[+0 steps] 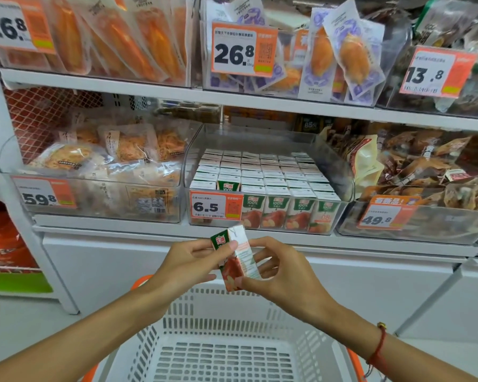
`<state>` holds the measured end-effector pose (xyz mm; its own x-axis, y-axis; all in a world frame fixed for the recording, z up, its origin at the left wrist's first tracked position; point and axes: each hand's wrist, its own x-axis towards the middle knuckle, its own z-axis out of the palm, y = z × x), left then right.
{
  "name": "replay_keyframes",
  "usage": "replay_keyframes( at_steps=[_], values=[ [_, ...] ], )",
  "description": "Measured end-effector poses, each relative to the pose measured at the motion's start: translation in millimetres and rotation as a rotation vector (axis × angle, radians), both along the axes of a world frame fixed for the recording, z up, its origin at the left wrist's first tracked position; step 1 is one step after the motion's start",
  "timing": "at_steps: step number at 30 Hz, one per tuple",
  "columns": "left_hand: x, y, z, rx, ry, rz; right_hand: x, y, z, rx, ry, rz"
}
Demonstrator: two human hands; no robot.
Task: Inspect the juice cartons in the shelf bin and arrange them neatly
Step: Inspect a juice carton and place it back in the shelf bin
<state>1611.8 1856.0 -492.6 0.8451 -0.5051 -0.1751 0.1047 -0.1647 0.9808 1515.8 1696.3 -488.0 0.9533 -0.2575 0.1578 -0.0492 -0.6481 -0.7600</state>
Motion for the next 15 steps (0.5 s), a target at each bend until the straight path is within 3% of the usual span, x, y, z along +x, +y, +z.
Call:
replay_keyframes(
  at_steps=[2, 8, 15],
  values=[
    [0.3, -1.6, -1.0, 0.024, -0.020, 0.011, -0.9, 1.3, 0.3, -0.040, -0.004, 0.011],
    [0.8, 2.9, 7.7, 0.035, -0.047, -0.105, 2.2, -10.4, 10.2, 0.340, 0.000, 0.053],
    [-2.1, 0.1, 12.8, -0.022, -0.010, -0.074, 1.8, -19.4, 14.0, 0.465, 0.147, 0.106]
  ],
)
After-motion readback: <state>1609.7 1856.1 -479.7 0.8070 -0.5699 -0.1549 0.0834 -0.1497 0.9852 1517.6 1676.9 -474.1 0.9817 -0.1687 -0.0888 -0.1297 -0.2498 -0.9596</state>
